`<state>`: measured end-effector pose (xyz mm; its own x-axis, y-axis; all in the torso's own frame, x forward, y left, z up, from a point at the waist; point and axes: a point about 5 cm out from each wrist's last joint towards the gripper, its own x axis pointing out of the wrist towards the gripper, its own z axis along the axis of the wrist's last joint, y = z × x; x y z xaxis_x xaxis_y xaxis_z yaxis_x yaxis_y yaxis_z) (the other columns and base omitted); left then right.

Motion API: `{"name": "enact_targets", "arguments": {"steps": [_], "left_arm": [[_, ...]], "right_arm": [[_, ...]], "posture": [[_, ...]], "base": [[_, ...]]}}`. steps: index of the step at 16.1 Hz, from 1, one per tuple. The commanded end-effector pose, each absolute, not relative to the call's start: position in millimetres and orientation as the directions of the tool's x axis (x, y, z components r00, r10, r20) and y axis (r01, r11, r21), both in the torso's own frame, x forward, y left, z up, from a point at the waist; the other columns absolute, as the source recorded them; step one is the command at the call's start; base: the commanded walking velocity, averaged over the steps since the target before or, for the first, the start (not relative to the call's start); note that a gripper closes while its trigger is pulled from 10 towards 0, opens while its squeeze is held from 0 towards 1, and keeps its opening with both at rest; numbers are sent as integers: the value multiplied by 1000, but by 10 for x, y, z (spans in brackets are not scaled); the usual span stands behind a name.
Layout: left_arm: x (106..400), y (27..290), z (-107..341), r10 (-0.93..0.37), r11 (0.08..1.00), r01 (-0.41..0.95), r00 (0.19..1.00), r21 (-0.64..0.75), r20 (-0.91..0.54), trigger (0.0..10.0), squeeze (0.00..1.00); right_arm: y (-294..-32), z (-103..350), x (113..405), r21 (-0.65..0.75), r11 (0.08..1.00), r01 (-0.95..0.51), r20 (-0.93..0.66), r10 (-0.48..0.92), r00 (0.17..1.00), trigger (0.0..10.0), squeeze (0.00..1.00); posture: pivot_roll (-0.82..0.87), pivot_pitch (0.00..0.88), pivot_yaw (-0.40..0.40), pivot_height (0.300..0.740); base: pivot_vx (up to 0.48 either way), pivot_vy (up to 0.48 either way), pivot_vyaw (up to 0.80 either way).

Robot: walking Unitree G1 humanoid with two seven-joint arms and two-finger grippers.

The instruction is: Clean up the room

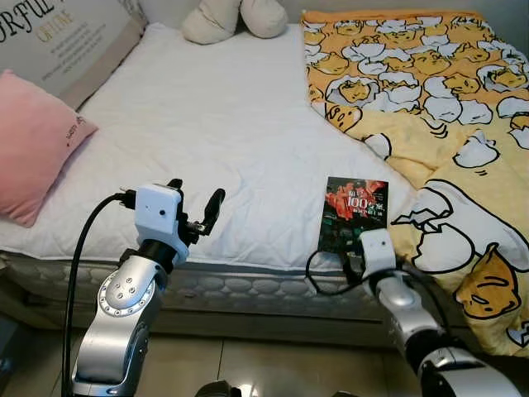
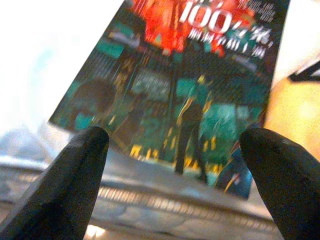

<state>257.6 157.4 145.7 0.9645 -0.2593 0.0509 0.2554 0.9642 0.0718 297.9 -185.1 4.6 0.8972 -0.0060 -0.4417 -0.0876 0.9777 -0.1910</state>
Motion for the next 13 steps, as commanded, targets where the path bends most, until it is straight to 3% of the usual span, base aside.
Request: {"name": "enact_targets", "arguments": {"steps": [1, 5, 8, 13], "left_arm": [[2582, 1584, 1521, -258, 964, 253, 964, 78, 66, 10000, 0], [2600, 1528, 1526, -270, 962, 264, 960, 73, 71, 10000, 0], [2639, 1516, 1520, -268, 962, 264, 960, 65, 78, 10000, 0], [2688, 1448, 1525, -289, 957, 285, 954, 57, 84, 10000, 0]], "right_arm": [[-1807, 129, 3053, -179, 979, -96, -399, 17, 917, 10000, 0], [-1730, 35, 2921, -116, 988, -100, -379, 49, 924, 10000, 0], [-1618, -113, 2660, -82, 983, -161, -375, 120, 919, 10000, 0], [-1739, -351, 2516, -64, 997, -51, -539, 8, 842, 10000, 0]], "posture": [[104, 58, 81, 727], [101, 43, 73, 727], [74, 23, 68, 727], [63, 16, 82, 727]], "base": [[0, 0, 0], [0, 0, 0], [0, 0, 0], [0, 0, 0]]}}
